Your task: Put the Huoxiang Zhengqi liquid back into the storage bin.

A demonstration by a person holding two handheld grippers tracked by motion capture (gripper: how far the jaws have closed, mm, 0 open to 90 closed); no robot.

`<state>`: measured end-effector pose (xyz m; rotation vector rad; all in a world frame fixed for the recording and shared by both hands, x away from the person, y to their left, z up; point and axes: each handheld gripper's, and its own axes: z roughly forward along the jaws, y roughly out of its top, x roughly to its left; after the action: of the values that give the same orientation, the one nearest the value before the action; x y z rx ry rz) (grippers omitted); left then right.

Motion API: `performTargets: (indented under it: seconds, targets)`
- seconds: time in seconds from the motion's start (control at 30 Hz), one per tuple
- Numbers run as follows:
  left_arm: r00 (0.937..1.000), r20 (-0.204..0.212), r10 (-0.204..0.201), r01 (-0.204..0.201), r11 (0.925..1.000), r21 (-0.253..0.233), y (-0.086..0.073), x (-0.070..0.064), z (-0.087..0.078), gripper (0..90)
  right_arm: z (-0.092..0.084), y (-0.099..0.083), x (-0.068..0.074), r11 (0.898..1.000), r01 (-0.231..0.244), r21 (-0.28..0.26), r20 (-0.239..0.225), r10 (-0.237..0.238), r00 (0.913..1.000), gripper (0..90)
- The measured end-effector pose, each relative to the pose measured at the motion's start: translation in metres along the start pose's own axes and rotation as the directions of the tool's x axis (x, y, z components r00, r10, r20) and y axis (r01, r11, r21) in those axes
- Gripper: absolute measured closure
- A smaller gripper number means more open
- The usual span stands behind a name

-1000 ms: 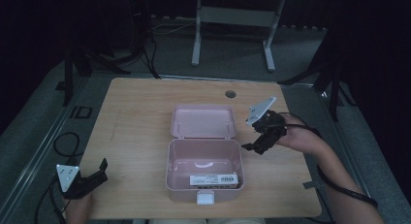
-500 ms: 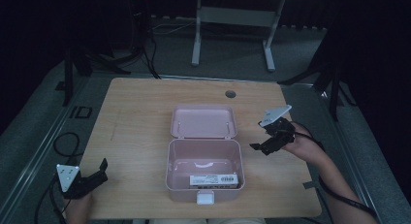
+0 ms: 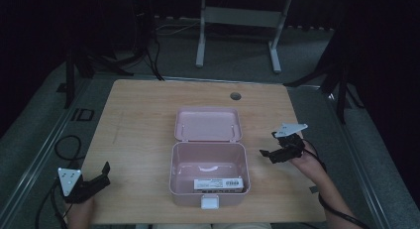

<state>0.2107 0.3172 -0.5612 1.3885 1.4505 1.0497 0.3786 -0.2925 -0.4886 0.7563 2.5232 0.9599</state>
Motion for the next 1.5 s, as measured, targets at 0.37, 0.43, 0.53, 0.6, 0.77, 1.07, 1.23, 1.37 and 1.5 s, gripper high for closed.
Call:
performTargets:
  seconds: [0.37,0.43,0.53,0.6,0.77,1.07,1.23,1.37,1.5]
  targets:
    - [1.0000,0.000,-0.007,0.007,1.0000,-0.003,0.000,0.000,0.000,1.6,0.022,-0.038,0.009,0.992,-0.100,-0.075,0.080,0.106,0.9912,12.9]
    - [1.0000,0.001,-0.008,0.008,1.0000,-0.004,0.000,0.000,0.000,1.6,0.022,-0.043,0.010,0.986,-0.130,-0.102,0.097,0.140,0.9854,12.7]
    - [1.0000,0.001,-0.007,0.007,1.0000,-0.005,0.000,0.000,0.000,1.6,0.019,-0.051,0.011,0.979,-0.158,-0.129,0.116,0.173,0.9781,12.7]
    - [1.0000,0.002,-0.008,0.008,1.0000,-0.004,0.000,0.000,0.000,1.6,0.017,-0.057,0.011,0.977,-0.164,-0.136,0.136,0.182,0.9738,12.7]
    - [1.0000,-0.001,-0.003,0.003,1.0000,-0.002,0.000,0.000,0.000,1.6,0.011,-0.069,0.010,0.970,-0.193,-0.151,0.173,0.218,0.9605,12.7]
    - [1.0000,-0.002,-0.002,0.002,1.0000,-0.002,0.000,0.000,0.000,1.6,0.003,-0.085,0.008,0.931,-0.285,-0.228,0.315,0.348,0.8829,11.9]
    - [1.0000,-0.001,0.000,0.000,1.0000,0.000,0.000,0.000,0.000,1.6,-0.004,-0.092,0.003,0.903,-0.334,-0.271,0.362,0.417,0.8338,11.9]
    - [1.0000,-0.002,0.001,-0.001,1.0000,0.000,0.000,0.000,0.000,1.7,-0.006,-0.095,0.000,0.891,-0.358,-0.277,0.399,0.446,0.8012,11.9]
    - [1.0000,0.000,0.001,-0.001,1.0000,0.000,0.000,0.000,0.000,1.6,-0.009,-0.098,-0.004,0.879,-0.381,-0.286,0.409,0.472,0.7809,11.0]
